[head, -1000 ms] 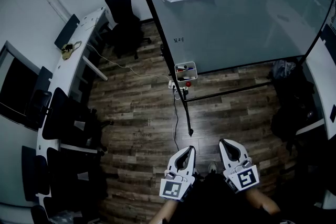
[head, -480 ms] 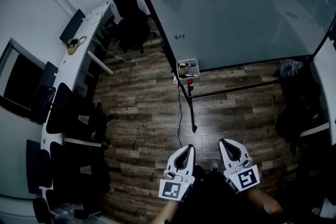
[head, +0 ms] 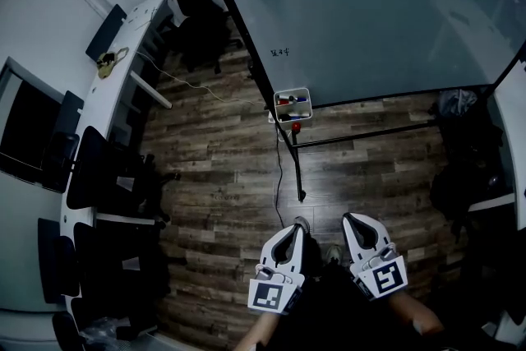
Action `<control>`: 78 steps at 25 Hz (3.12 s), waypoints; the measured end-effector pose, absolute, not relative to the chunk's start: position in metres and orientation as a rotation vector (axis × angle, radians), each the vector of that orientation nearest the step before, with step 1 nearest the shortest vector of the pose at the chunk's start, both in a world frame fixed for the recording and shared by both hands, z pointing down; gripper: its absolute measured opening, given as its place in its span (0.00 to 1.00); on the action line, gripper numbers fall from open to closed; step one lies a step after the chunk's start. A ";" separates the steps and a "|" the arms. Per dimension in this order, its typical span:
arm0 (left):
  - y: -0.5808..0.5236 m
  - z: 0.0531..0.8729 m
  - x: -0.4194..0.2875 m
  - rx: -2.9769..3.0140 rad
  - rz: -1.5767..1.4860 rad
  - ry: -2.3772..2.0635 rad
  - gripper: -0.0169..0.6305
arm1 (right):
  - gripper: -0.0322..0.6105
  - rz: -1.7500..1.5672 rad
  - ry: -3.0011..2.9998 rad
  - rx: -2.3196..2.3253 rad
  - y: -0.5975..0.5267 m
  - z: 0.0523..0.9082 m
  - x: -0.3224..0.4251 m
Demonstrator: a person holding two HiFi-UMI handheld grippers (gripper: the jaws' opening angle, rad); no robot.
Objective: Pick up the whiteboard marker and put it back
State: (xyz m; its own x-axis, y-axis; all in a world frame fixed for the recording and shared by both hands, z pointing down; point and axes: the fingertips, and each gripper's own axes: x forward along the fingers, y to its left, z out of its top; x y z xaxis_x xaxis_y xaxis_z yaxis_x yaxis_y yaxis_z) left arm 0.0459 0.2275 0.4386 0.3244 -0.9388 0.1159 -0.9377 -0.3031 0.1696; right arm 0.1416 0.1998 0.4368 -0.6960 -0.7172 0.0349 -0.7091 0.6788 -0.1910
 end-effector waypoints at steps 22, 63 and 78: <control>0.120 0.427 -0.013 2.523 -0.077 -1.553 0.04 | 0.07 -0.271 2.782 -1.355 0.106 0.429 0.070; 0.018 0.438 -0.087 2.520 -0.076 -1.524 0.04 | 0.07 -0.241 2.766 -1.448 0.003 0.435 0.009; -0.032 0.440 -0.073 2.530 -0.040 -1.513 0.04 | 0.08 -0.257 2.811 -1.413 -0.046 0.450 0.008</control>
State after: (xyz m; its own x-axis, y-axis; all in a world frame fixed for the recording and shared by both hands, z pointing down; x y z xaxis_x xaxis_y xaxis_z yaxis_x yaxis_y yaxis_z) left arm -0.0735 -0.0318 0.4400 0.4775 -0.8754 0.0757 -0.8701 -0.4592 0.1789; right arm 0.0076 -0.0457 0.4500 -0.5991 -0.7960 0.0861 -0.7984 0.5860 -0.1382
